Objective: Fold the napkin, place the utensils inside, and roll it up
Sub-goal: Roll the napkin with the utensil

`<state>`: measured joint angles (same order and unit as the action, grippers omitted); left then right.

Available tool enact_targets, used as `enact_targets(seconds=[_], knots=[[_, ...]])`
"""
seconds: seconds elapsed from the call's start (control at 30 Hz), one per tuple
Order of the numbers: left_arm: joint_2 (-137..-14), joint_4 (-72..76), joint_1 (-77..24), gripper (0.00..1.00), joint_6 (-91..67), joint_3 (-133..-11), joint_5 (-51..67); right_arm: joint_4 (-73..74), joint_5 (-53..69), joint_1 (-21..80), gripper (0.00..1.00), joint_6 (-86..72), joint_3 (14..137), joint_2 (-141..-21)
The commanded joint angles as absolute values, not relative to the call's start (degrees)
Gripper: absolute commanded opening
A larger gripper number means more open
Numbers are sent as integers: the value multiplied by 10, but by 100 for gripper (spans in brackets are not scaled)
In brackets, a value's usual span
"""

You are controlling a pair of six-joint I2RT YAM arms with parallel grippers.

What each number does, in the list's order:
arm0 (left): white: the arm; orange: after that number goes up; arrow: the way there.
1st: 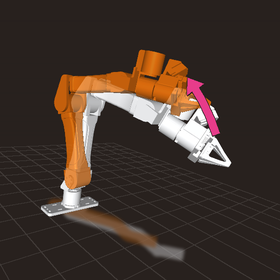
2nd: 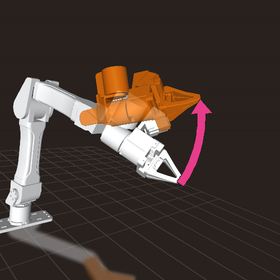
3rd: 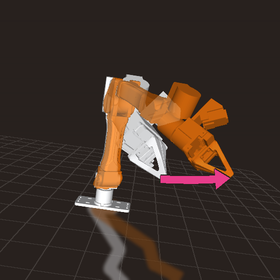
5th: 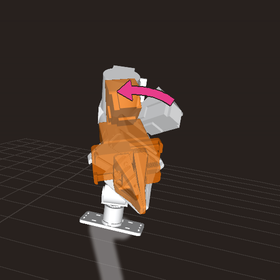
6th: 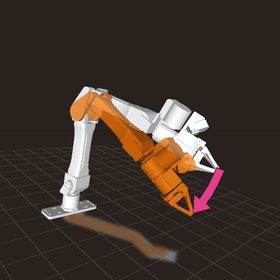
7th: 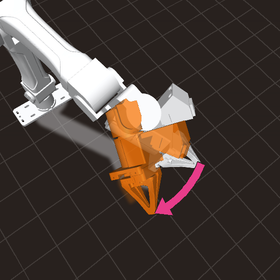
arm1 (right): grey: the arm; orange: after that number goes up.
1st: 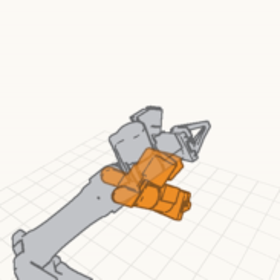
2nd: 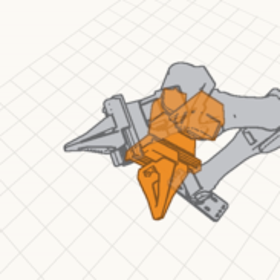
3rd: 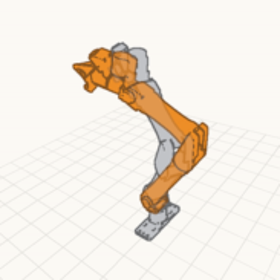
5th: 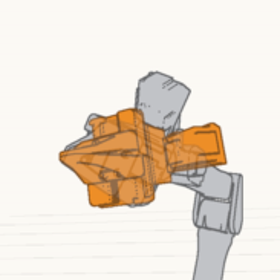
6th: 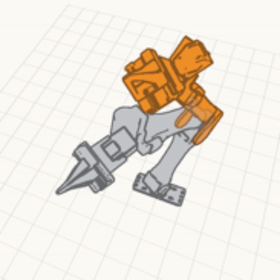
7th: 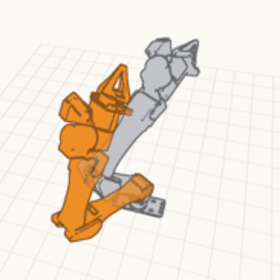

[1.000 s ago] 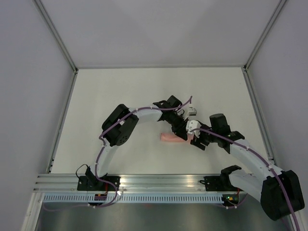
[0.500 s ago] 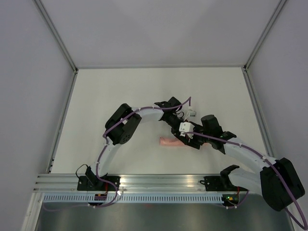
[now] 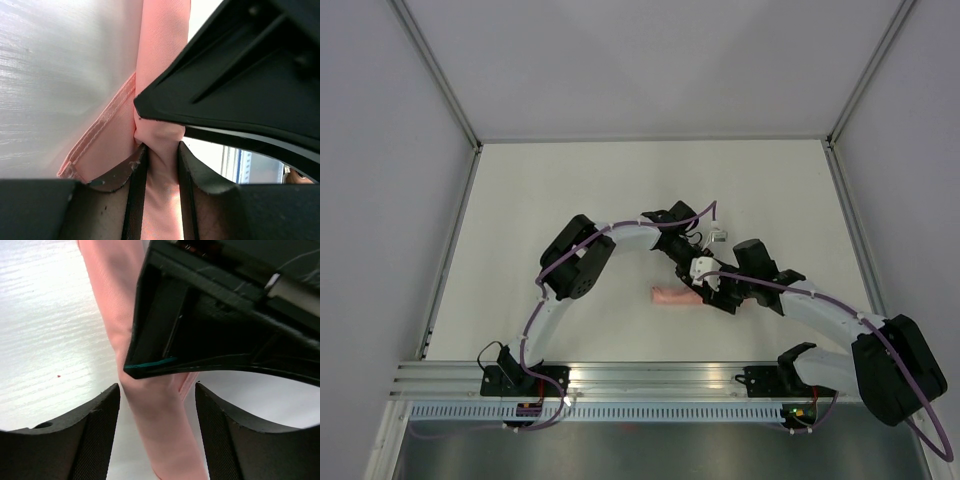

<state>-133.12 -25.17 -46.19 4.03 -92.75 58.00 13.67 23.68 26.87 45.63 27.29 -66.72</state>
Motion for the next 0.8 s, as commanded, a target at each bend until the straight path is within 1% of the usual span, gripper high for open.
enact_targets(seconds=[0.0, 0.07, 0.13, 0.17, 0.23, 0.27, 0.3, 0.37, 0.4, 0.43, 0.47, 0.6, 0.77], knots=[[-1365, -283, -465, 35, 31, -926, 533, 157, 247, 272, 67, 465, 286, -683], [-1364, -283, -465, 35, 31, -928, 533, 156, 247, 272, 65, 464, 285, -687], [-1364, -284, -465, 35, 31, -929, 533, 154, 247, 272, 59, 462, 286, -691], [-1364, -283, -465, 35, 29, -930, 533, 154, 246, 272, 53, 460, 287, -694], [-1361, -283, -465, 35, 28, -932, 530, 156, 245, 272, 48, 454, 294, -699], [-1361, -280, -465, 37, 28, -931, 527, 160, 246, 271, 45, 455, 297, -701], [-1357, -278, -465, 39, 27, -929, 526, 163, 246, 271, 39, 454, 302, -707], [-1341, -266, -465, 42, 17, -922, 523, 171, 250, 271, 35, 457, 307, -713], [-1334, -245, -464, 44, 12, -911, 519, 175, 253, 270, 31, 458, 310, -714], [-1327, -237, -463, 48, 9, -907, 519, 179, 256, 269, 29, 459, 311, -715], [-1313, -229, -463, 49, 6, -903, 515, 182, 258, 268, 28, 461, 313, -719], [-1279, -181, -456, 50, -37, -883, 496, 206, 270, 261, 24, 475, 333, -736], [-1232, -113, -432, 51, -75, -848, 436, 260, 312, 239, 23, 497, 367, -771]])
